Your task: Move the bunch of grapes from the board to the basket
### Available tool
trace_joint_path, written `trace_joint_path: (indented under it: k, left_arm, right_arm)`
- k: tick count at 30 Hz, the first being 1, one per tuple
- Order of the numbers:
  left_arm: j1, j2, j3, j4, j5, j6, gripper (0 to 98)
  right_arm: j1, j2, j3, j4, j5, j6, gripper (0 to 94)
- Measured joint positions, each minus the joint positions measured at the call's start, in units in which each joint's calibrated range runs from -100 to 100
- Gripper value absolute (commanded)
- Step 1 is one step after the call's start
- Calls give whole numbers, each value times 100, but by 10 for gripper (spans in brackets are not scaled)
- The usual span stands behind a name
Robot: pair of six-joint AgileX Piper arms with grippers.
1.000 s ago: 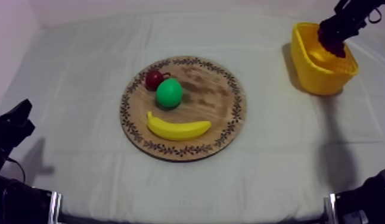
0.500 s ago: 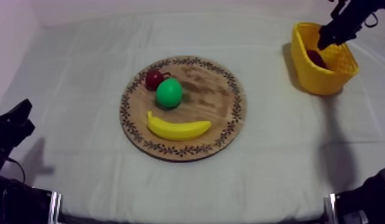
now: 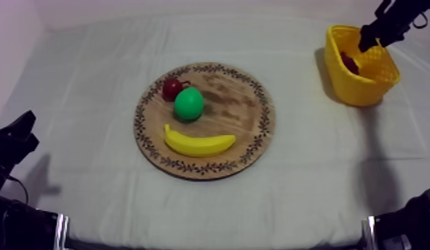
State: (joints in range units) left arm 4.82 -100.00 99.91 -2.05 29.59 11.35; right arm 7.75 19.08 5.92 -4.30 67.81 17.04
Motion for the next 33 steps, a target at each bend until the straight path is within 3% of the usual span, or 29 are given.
trace_joint_path:
  k: [9, 20, 33]
  left_arm:
    - [0, 0, 0, 0, 0, 0, 1]
    - [0, 0, 0, 0, 0, 0, 1]
    - [0, 0, 0, 0, 0, 0, 1]
  right_arm:
    - [19, -455, 239, 75, -137, -130, 315]
    - [-2, -1488, 1026, 157, -367, -131, 285]
    - [11, -2963, 2291, 264, -547, -213, 151]
